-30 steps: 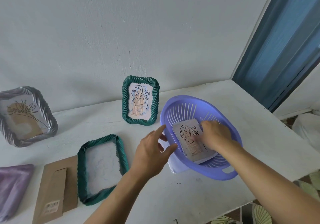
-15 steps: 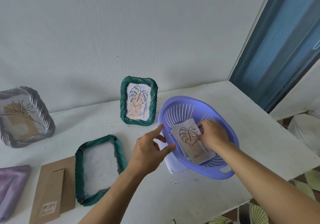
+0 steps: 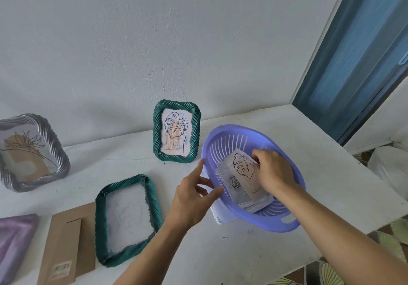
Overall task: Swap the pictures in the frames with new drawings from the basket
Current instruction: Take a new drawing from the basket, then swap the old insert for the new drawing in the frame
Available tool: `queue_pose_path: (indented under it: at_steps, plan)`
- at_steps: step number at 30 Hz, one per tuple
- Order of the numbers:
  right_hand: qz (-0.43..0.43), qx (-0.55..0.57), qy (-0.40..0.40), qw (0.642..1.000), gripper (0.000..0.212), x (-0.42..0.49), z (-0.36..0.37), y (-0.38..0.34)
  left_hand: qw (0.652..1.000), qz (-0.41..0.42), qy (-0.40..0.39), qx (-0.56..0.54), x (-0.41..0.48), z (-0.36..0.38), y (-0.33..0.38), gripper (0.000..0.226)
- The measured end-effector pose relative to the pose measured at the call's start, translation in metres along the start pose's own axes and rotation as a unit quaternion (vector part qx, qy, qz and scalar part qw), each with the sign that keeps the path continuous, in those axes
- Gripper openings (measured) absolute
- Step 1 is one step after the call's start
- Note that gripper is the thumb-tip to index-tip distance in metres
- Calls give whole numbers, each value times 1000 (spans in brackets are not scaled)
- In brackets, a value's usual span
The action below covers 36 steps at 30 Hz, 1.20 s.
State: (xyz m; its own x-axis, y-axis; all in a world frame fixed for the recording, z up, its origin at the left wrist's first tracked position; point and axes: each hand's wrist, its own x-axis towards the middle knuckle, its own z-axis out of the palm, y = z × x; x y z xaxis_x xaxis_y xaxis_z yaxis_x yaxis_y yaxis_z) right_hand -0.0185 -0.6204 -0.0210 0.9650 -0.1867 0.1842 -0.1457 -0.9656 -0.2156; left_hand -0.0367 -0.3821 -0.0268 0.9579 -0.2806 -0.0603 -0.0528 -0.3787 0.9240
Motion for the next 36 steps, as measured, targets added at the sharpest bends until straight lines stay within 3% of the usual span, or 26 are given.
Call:
queue_pose_path:
  at_steps: [3,7,10,13,18,22,29,33,36]
  plan:
    - [18,152,1,988,14,-1,-13,-7,1000,0,2,16,1,-2,0,88]
    - [62,337,27,939,14,-9,-36,-25,999,-13,22,40,-2,-4,6,84]
    - [54,404,40,912,12,-19,-50,-45,996,20,57,67,-9,-5,13,61]
    - [20,445,50,894,13,-27,-61,-70,994,62,91,-9,-17,-15,32,31]
    - [-71,463,17,883,9,-42,-66,-116,975,88,54,-197,-37,-50,72,35]
    - [-176,439,-13,881,20,-51,-55,-146,961,69,104,-247,-50,-76,73,30]
    - [-265,396,-70,877,32,-58,-28,-185,956,38,212,-198,-68,-129,29,35]
    - [-252,357,-59,897,34,-56,7,-195,941,-4,296,-165,-78,-158,-8,36]
    - [-227,345,-81,907,32,-54,35,-196,949,-37,289,-122,-83,-175,-34,31]
